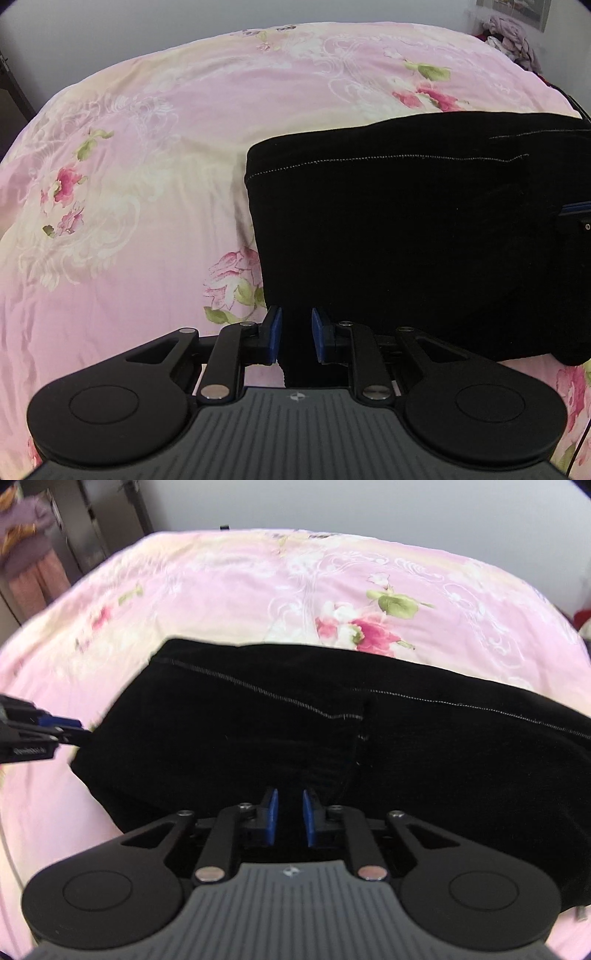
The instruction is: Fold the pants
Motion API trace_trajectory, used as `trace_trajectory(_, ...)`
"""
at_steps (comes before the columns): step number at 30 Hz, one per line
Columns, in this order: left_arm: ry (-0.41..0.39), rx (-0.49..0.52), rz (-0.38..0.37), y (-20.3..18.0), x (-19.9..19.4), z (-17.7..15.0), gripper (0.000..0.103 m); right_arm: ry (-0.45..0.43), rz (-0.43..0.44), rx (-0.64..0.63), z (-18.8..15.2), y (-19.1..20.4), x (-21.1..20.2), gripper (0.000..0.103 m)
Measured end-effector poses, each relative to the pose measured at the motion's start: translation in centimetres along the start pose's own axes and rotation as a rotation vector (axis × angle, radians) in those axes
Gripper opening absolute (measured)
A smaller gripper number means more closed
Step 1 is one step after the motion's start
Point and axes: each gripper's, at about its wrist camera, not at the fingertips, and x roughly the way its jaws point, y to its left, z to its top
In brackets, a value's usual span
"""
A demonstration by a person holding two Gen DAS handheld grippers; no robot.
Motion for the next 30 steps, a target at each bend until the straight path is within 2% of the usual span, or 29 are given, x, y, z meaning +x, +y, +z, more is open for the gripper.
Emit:
trace_trajectory(4, 0.056, 0.009, -0.006, -0.6, 2.3, -0.6, 0.022, 0.055, -0.028, -0.001, -1.5, -0.5, 1.9, 0.004)
trace_trajectory(9, 0.065, 0.052, 0.023, -1.9, 4.2, -1.1, 0.019, 0.06, -0.048, -0.019, -2.5, -0.7, 4.1, 0.004)
trace_trajectory(13, 0.071, 0.039, 0.047, -2.1, 3.7, -0.6, 0.018, 0.063, -0.032, 0.021, -2.4, -1.5, 3.8, 0.003)
trace_trajectory(16, 0.033, 0.048, 0.076, -2.4, 1.8, -0.5, 0.019, 0.042, 0.025, 0.092, -2.3, -3.1, 2.1, 0.004)
trace_trajectory(17, 0.021, 0.049, 0.078, -2.6, 1.0, -0.4, 0.021, 0.04, 0.036, 0.118, -2.3, -3.8, 1.3, 0.006)
trace_trajectory(18, 0.014, 0.048, 0.07, -2.8, 0.2, -0.3, 0.026, 0.037, 0.036, 0.132, -2.8, -4.4, -0.5, 0.017)
trace_trajectory(19, 0.003, 0.046, 0.057, -3.1, -0.6, -0.2, 0.027, 0.029, 0.034, 0.143, -3.2, -5.2, -2.2, 0.033)
trace_trajectory(21, -0.026, 0.046, 0.037, -4.2, -2.4, 0.4, 0.03, 0.014, 0.016, 0.169, -3.9, -7.2, -4.2, 0.042)
trace_trajectory(26, -0.078, 0.078, -0.037, -9.3, -5.3, 2.6, 0.03, 0.047, -0.047, 0.303, -6.8, -14.4, -8.5, 0.049)
trace_trajectory(30, -0.102, 0.125, -0.093, -14.8, -5.4, 4.5, 0.03, 0.029, -0.091, 0.419, -9.9, -20.6, -11.9, 0.052)
